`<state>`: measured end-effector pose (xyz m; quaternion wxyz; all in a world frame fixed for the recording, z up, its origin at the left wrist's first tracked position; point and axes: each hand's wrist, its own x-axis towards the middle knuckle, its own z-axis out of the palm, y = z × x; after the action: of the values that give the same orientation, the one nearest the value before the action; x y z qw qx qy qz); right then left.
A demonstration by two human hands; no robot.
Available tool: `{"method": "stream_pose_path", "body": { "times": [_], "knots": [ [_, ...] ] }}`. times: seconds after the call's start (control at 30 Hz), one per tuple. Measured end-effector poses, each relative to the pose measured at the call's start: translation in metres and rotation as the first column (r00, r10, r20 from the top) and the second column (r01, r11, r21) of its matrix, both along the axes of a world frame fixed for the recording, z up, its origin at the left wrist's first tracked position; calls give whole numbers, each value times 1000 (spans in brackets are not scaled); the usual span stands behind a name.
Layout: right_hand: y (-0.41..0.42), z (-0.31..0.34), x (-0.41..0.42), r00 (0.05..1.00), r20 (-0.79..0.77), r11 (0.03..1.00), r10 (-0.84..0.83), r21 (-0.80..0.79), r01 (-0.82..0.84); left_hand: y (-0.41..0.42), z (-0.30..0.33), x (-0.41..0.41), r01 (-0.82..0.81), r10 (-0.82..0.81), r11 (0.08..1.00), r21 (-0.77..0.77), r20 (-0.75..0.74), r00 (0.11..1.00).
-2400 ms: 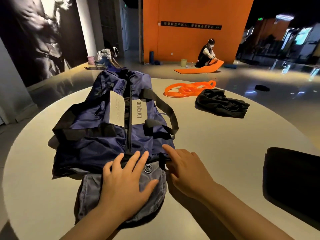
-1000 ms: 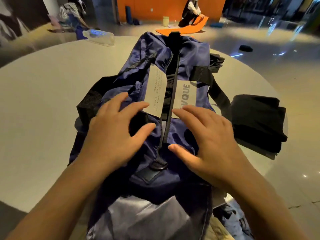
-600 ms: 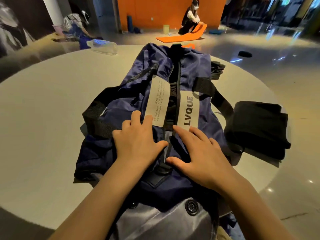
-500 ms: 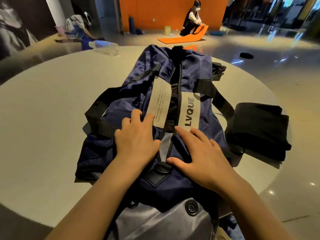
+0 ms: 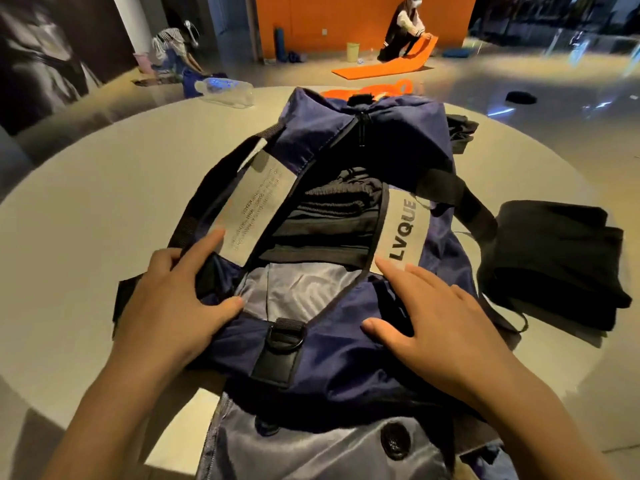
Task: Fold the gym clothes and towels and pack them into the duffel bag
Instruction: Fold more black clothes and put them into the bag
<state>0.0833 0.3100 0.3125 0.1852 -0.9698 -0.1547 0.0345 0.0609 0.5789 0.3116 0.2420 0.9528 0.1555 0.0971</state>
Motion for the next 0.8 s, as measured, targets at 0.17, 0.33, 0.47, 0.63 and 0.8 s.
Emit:
{"method": "stream_pose_path", "body": {
  "times": [0.17, 0.33, 0.47, 0.63, 0.8],
  "knots": [
    [-1, -11, -2, 999, 48, 1000, 3, 27, -4, 1, -4, 3, 34, -34, 998, -47, 7, 999],
    [-6, -18, -8, 978, 210, 982, 3, 184, -42, -15, 5, -3, 87, -109, 991, 101, 240, 965],
    [-27, 6, -6, 887, 439, 946, -143, 324, -8, -50, 25, 0, 241, -279, 960, 140, 439, 854],
    [-104, 27, 33, 756, 397, 828, -521, 451, 334, -107, 37, 14, 627, -569, 779, -3, 418, 708],
    [-164, -14, 63, 854, -6, 838, -520, 186, 512, -151, 34, 21, 796, -741, 604, -30, 344, 576]
  ]
}}
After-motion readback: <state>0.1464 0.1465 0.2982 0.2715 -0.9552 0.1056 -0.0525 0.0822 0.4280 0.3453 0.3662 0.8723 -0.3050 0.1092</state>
